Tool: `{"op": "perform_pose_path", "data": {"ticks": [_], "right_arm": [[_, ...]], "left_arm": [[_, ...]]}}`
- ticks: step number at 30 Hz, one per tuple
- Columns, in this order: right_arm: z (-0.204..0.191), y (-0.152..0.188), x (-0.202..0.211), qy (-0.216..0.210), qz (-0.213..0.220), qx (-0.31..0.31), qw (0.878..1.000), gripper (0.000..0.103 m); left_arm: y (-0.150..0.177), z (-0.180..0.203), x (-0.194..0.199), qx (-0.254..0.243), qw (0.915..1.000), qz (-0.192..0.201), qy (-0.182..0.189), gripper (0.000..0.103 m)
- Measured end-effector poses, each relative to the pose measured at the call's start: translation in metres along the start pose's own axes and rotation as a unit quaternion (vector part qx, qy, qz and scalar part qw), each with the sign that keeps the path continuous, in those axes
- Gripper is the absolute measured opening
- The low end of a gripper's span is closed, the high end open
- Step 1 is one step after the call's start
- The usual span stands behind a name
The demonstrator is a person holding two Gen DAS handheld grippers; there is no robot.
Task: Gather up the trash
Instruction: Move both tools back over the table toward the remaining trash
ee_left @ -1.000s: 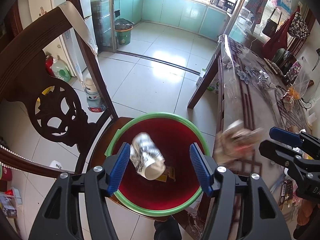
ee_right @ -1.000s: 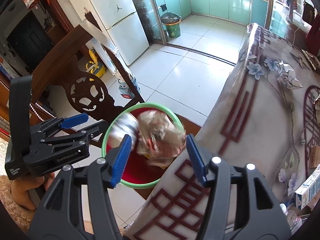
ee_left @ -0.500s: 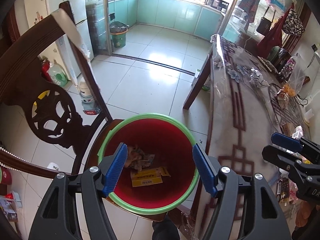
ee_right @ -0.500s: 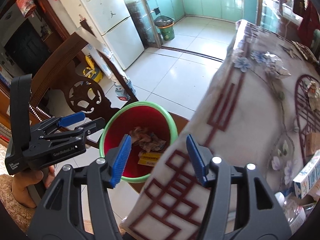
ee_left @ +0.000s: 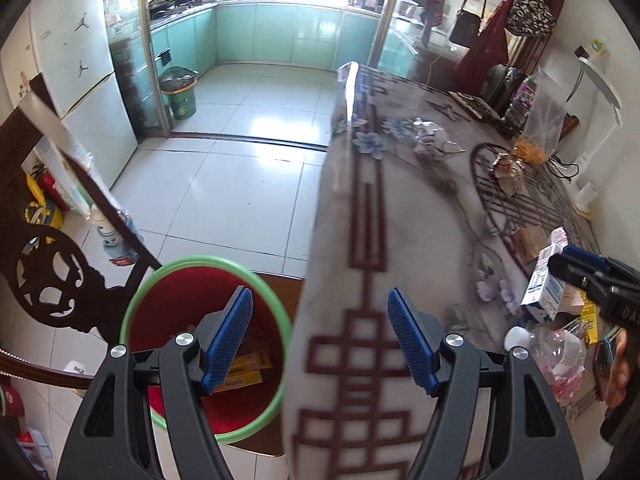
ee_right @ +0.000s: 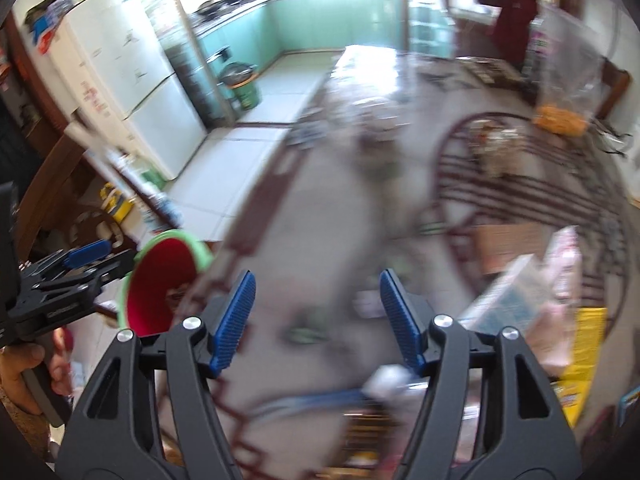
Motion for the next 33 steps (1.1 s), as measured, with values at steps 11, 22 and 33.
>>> {"op": "perform_pose_path", "data": {"ticks": [11, 22, 33], "right_arm": [[0.151, -0.067, 0.033, 0.069, 0.038, 0.003, 0.997, 0.074], [0.216, -0.123, -0.050, 0.037, -0.013, -0.005, 0.999, 0.075], [0.229, -0.144, -0.135, -0.015, -0.055, -0.024, 0.998, 0.049]], "left_arm": [[-0.012, 0.096, -0.019, -0.013, 0.9999, -0.008, 0.004, 0.069], [-0.026, 0.155, -0.040, -0.020, 0.9993, -0.027, -0.016, 0.069], [-0.072, 0.178, -0.083, -0.007, 0.9992, -0.030, -0.026, 0.069]]}}
Point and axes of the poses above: each gripper's, at about its wrist camera, not at the fingertips, and x roughly against the way its jaws point, z to its right, y to its underside, the point moved 2 cm from there along -x, roughly the way its jaws point, and after that the axes turned 2 degrees about -z, right-handed, at the moved point
